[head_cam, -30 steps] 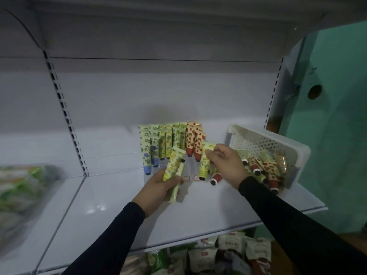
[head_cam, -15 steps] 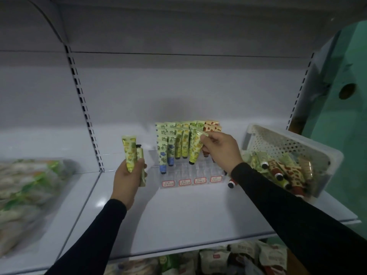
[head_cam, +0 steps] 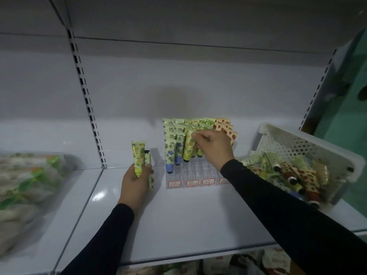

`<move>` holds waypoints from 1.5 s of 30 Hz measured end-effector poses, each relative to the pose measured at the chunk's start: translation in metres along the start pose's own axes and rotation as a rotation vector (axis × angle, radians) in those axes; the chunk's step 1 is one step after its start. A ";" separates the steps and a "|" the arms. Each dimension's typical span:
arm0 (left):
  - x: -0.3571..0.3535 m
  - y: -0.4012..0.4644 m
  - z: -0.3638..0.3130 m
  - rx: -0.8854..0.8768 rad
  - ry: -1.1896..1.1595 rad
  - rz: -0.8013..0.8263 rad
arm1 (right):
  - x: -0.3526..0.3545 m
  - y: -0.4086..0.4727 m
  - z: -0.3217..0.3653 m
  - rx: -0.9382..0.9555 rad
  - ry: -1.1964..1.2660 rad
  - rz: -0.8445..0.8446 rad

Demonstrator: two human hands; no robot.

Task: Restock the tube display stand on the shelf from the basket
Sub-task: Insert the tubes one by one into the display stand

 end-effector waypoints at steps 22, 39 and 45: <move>0.000 -0.001 0.001 0.019 -0.024 0.016 | -0.009 0.004 0.003 0.100 -0.164 -0.020; -0.002 -0.002 0.000 0.018 -0.014 0.009 | -0.012 0.011 0.004 0.094 -0.241 0.033; -0.002 -0.003 0.000 0.015 -0.026 0.010 | -0.014 0.010 0.005 0.095 -0.236 0.025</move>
Point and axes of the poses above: each hand's wrist, its own y-axis towards the middle knuckle, its own x-axis out of the back of the hand, z = x × y, the point moved 2 cm from there along y, towards the middle knuckle, and after that the axes turned 3 degrees about y, right-handed, at the moved point
